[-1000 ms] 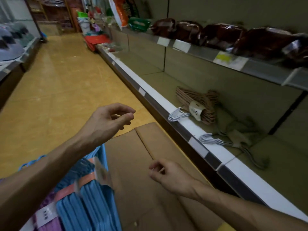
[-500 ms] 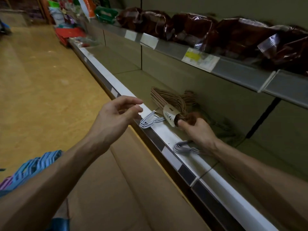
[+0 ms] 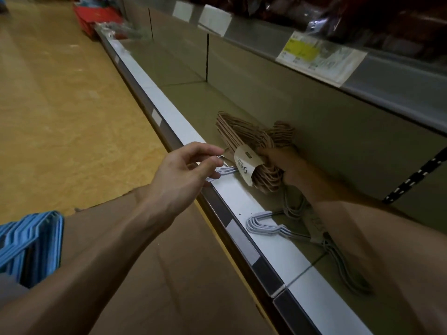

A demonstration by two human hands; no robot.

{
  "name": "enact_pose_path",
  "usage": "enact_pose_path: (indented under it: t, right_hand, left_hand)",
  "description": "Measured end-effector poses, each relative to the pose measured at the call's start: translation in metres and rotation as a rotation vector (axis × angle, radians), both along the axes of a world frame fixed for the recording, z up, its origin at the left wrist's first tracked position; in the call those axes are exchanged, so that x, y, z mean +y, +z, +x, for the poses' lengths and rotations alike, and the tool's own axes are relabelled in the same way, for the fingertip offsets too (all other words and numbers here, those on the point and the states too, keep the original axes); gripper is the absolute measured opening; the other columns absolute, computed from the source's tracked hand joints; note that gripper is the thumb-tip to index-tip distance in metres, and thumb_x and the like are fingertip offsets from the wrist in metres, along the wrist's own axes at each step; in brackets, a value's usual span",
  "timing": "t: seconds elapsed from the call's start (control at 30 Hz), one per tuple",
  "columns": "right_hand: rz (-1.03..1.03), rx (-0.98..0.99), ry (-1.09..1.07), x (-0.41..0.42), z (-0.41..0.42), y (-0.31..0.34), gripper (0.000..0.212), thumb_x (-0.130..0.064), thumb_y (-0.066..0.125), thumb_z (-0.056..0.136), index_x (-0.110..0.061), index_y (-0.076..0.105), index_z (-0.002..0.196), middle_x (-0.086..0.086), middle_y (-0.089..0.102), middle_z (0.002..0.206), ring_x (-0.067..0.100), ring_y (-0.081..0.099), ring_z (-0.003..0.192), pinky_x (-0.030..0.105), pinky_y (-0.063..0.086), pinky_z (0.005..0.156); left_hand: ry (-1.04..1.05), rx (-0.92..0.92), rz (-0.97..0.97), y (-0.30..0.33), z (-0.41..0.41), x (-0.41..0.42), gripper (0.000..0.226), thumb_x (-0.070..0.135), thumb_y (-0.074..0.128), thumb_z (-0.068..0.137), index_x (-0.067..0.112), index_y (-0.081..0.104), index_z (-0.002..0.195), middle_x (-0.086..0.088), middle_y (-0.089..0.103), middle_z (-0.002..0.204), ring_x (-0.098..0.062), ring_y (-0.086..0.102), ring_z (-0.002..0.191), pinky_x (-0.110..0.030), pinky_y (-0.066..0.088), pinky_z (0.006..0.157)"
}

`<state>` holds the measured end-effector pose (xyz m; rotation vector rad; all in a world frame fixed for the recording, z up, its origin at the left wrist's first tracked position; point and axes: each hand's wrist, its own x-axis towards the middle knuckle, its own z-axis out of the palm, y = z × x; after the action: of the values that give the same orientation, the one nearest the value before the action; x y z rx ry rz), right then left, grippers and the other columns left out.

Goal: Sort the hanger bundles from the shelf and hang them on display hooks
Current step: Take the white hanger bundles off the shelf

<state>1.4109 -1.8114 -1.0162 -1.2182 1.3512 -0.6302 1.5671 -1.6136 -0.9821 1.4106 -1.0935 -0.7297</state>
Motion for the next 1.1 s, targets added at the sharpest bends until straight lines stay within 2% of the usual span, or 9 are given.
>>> enact_pose_path:
  t: [0.13, 0.37, 0.43, 0.57, 0.7, 0.77, 0.83, 0.97, 1.1]
  right_hand:
    - [-0.076, 0.08, -0.054, 0.0, 0.004, -0.004, 0.035, 0.002, 0.062, 0.085, 0.003, 0.062, 0.12, 0.02, 0.068, 0.109, 0.035, 0.067, 0.093, 0.037, 0.057, 0.073]
    - [-0.28, 0.142, -0.101, 0.022, -0.005, -0.001, 0.018, 0.0, 0.052, 0.089, -0.001, 0.062, 0.105, 0.014, 0.059, 0.09, 0.024, 0.055, 0.072, 0.017, 0.038, 0.045]
    - [-0.297, 0.121, -0.139, 0.03, -0.007, 0.0, 0.015, 0.002, 0.05, 0.087, 0.002, 0.061, 0.097, 0.014, 0.054, 0.08, 0.023, 0.05, 0.064, 0.017, 0.037, 0.046]
    - [-0.375, 0.071, -0.141, 0.044, -0.014, 0.008, 0.009, 0.004, 0.052, 0.085, 0.007, 0.06, 0.088, 0.015, 0.052, 0.072, 0.024, 0.049, 0.067, 0.031, 0.039, 0.057]
    - [-0.457, 0.105, -0.063, 0.068, -0.016, 0.017, 0.013, 0.001, 0.055, 0.087, 0.002, 0.065, 0.094, 0.018, 0.061, 0.077, 0.019, 0.058, 0.064, 0.024, 0.043, 0.054]
    - [-0.285, 0.105, 0.03, 0.08, -0.011, 0.02, 0.017, -0.009, 0.056, 0.093, -0.009, 0.066, 0.107, 0.016, 0.067, 0.082, 0.013, 0.061, 0.061, 0.022, 0.05, 0.052]
    - [-0.114, 0.101, 0.132, 0.095, -0.002, 0.023, 0.02, -0.021, 0.056, 0.098, -0.017, 0.059, 0.118, 0.011, 0.069, 0.087, 0.019, 0.066, 0.062, 0.028, 0.056, 0.055]
    - [-0.439, 0.031, 0.232, 0.122, 0.022, 0.02, 0.052, -0.001, 0.061, 0.088, -0.029, 0.056, 0.131, -0.004, 0.069, 0.092, 0.012, 0.071, 0.069, 0.024, 0.058, 0.055]
    - [-0.556, -0.019, 0.364, 0.156, 0.053, 0.012, 0.05, -0.001, 0.062, 0.082, -0.031, 0.06, 0.122, -0.014, 0.068, 0.097, -0.002, 0.066, 0.082, 0.019, 0.058, 0.066]
  left_hand:
    - [0.007, 0.01, 0.019, -0.008, -0.003, -0.007, 0.015, 0.019, 0.061, 0.097, 0.027, 0.071, 0.105, 0.007, 0.073, 0.094, -0.009, 0.072, 0.085, -0.022, 0.059, 0.07]
    - [0.01, 0.022, 0.025, -0.011, 0.002, -0.003, 0.015, 0.018, 0.061, 0.096, 0.027, 0.071, 0.103, 0.007, 0.073, 0.093, -0.008, 0.071, 0.084, -0.02, 0.059, 0.069]
    - [0.01, 0.012, 0.028, -0.01, 0.005, 0.0, 0.016, 0.017, 0.06, 0.097, 0.026, 0.071, 0.105, 0.007, 0.073, 0.093, -0.008, 0.071, 0.084, -0.018, 0.057, 0.067]
    - [0.026, -0.026, 0.024, -0.004, 0.013, 0.006, 0.016, 0.017, 0.06, 0.097, 0.026, 0.071, 0.105, 0.007, 0.073, 0.095, -0.008, 0.071, 0.085, -0.019, 0.058, 0.067]
    - [0.033, -0.056, 0.011, 0.006, 0.022, 0.016, 0.016, 0.019, 0.06, 0.097, 0.029, 0.07, 0.105, 0.006, 0.072, 0.096, -0.01, 0.071, 0.087, -0.026, 0.059, 0.073]
    - [0.035, -0.076, 0.009, 0.011, 0.028, 0.023, 0.016, 0.021, 0.061, 0.096, 0.031, 0.07, 0.104, 0.006, 0.072, 0.097, -0.01, 0.07, 0.089, -0.028, 0.058, 0.075]
    - [0.047, -0.08, 0.007, 0.016, 0.035, 0.03, 0.016, 0.02, 0.061, 0.095, 0.031, 0.069, 0.103, 0.007, 0.071, 0.099, -0.009, 0.069, 0.091, -0.027, 0.058, 0.076]
    - [0.131, -0.108, -0.025, 0.026, 0.05, 0.041, 0.016, 0.017, 0.062, 0.095, 0.026, 0.072, 0.103, 0.006, 0.071, 0.103, -0.013, 0.068, 0.094, -0.028, 0.056, 0.081]
    - [0.24, -0.192, -0.03, 0.028, 0.063, 0.053, 0.024, 0.023, 0.061, 0.096, 0.026, 0.066, 0.119, 0.011, 0.068, 0.111, -0.003, 0.062, 0.103, -0.014, 0.047, 0.079]
